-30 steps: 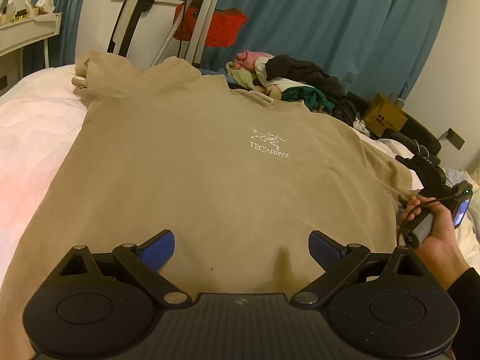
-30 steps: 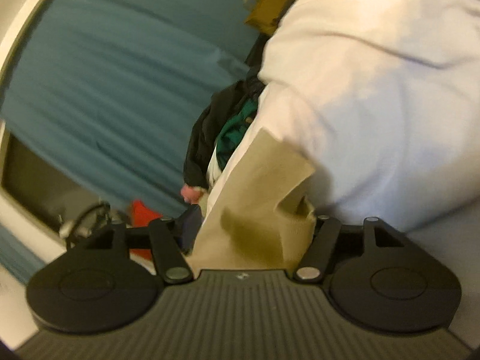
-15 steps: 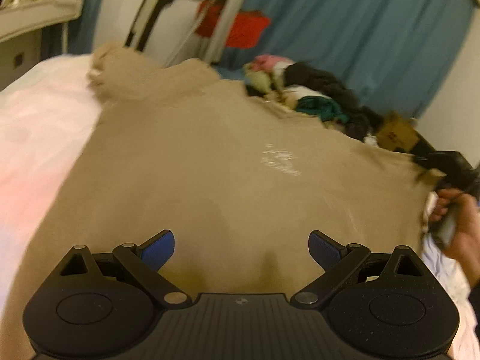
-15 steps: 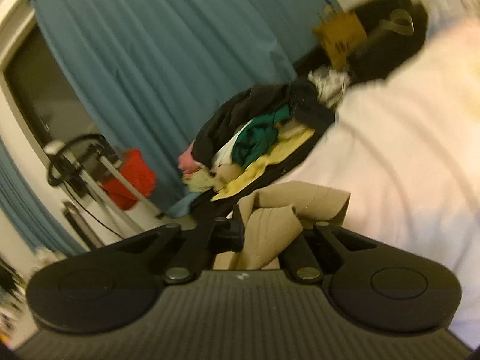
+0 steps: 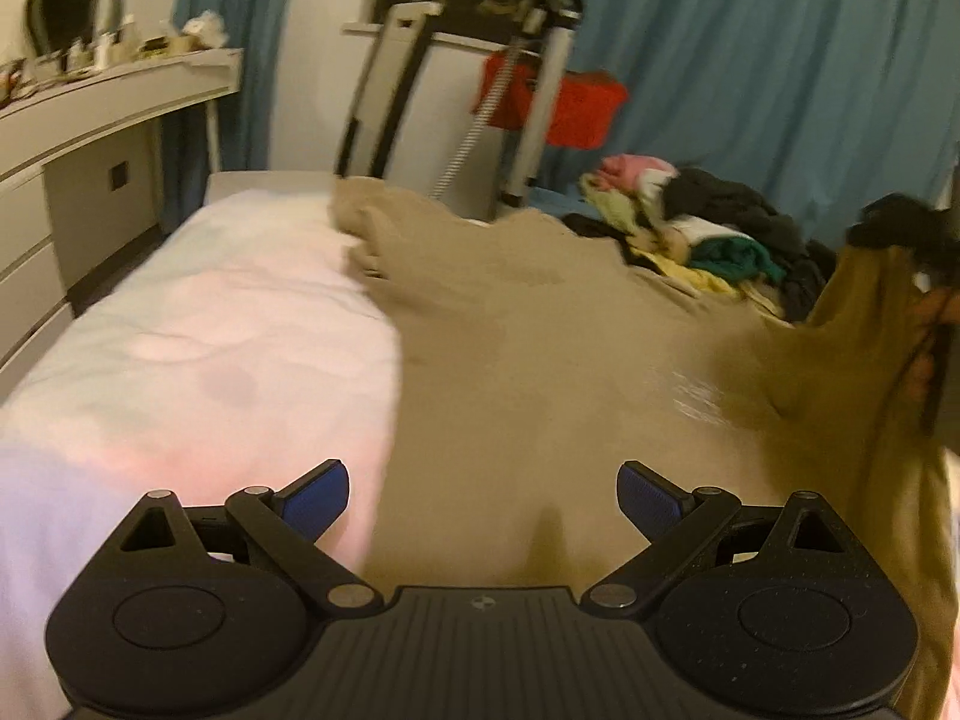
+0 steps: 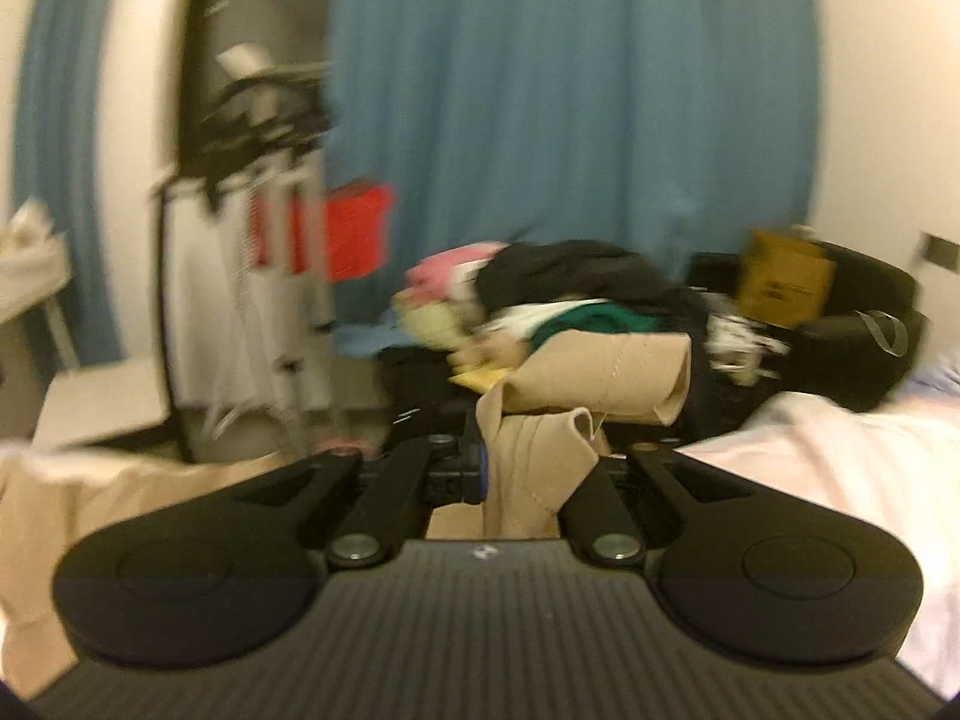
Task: Fold clothes
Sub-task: 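Fold the gripped side over the shirt middle with the right tool, release, then grasp the opposite side edge of the T-shirt with the left tool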
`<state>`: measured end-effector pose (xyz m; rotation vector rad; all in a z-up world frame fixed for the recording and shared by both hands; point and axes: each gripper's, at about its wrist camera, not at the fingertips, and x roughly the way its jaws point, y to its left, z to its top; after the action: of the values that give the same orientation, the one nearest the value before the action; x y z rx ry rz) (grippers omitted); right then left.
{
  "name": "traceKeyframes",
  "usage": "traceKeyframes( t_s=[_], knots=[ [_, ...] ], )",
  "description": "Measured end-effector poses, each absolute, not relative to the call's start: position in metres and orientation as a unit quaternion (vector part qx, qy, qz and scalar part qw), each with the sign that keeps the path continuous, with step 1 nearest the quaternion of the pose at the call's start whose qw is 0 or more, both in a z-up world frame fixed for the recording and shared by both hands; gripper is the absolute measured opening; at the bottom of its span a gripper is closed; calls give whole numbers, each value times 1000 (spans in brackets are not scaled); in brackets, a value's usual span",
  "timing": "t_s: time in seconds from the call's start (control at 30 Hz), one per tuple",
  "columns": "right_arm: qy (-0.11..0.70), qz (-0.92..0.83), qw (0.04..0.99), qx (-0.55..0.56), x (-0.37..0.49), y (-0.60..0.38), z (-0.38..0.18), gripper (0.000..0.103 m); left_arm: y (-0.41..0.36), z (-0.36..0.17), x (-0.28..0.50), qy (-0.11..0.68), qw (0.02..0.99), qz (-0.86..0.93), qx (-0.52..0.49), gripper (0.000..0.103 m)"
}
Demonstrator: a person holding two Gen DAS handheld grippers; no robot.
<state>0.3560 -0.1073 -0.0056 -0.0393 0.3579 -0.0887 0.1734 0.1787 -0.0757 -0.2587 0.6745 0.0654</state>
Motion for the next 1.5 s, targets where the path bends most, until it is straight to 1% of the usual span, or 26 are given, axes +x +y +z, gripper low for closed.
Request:
traceKeyframes(
  t_s=[0.13,0.23,0.33,0.4,0.43,0.47,0.5,0.53,0.57,0.7,0.87,1.03,1.17,1.3,1.43,1.5],
  knots=[
    [216,5,974,-69,382,-32,-54,8,198,-80,182,326,934,48,-137,97],
    [250,24,964,-88,400,-3,-89,8,203,-92,192,335,929,56,-146,97],
    [292,30,954,-58,417,-2,-116,11,207,-106,203,346,923,60,-157,97],
    [302,40,952,-31,421,-8,-118,13,208,-114,211,358,918,57,-161,97],
    [303,48,952,-16,422,-12,-116,19,207,-117,214,362,917,54,-159,97],
    [302,61,951,4,419,-18,-113,41,205,-120,216,364,917,52,-155,97],
    [301,76,950,29,414,-24,-108,54,202,-120,216,363,919,51,-148,97],
    [294,92,950,56,405,-31,-100,78,198,-121,216,362,920,49,-140,97],
    [278,107,951,80,394,-37,-89,86,195,-121,216,360,922,48,-133,97],
    [240,149,954,104,335,-56,-43,86,178,-117,206,352,930,35,-105,97],
    [218,152,959,102,233,-94,-1,86,164,-108,187,342,935,21,-94,97],
    [230,128,957,124,131,-139,3,86,146,-96,158,336,938,6,-81,97],
    [236,103,957,132,71,-170,-3,86,121,-88,134,346,936,-22,-60,97],
    [230,86,960,135,38,-196,-4,86,89,-82,106,340,939,-38,-16,97],
    [213,79,958,178,24,-231,-1,86,53,-84,81,348,935,-58,19,95],
    [203,64,957,197,17,-250,-2,86,35,-85,72,361,929,-72,21,92]
  ],
)
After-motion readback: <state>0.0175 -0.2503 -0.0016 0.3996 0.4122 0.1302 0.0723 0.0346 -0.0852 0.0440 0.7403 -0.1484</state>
